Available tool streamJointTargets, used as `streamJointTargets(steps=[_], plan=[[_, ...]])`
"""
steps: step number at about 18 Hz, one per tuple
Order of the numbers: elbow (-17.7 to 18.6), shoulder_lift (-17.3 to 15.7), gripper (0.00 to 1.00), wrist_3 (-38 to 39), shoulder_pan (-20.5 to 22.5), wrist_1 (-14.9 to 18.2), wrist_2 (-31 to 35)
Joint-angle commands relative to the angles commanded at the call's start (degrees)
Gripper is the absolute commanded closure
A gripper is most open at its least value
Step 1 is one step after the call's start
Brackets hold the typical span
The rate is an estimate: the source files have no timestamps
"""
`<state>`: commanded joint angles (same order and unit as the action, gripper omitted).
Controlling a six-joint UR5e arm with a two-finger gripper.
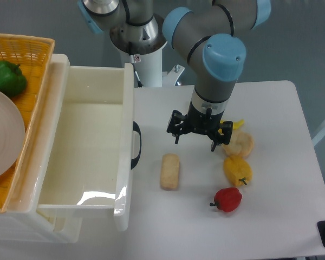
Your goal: Pick up the square bread
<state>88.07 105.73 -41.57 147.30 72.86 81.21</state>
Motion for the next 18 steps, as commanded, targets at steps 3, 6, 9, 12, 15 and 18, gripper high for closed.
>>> streamJointTargets(steps=[3,6,9,12,15,18], plan=[[0.96,0.0,0.0,0.35,0.0,0.0,-0.09],[1.84,0.0,0.0,0.44,-0.26,-0.17,-0.09],[2.02,0.44,0.0,0.44,-0.44,-2.71,-0.35],[2.11,1.49,0.0,0.53,-0.53,-3.51,-1.23],[3.07,2.11,0.0,0.97,-1.14,-4.21,-1.23],[4.3,2.55,0.0,0.88,-1.49,-5.36,-1.14]])
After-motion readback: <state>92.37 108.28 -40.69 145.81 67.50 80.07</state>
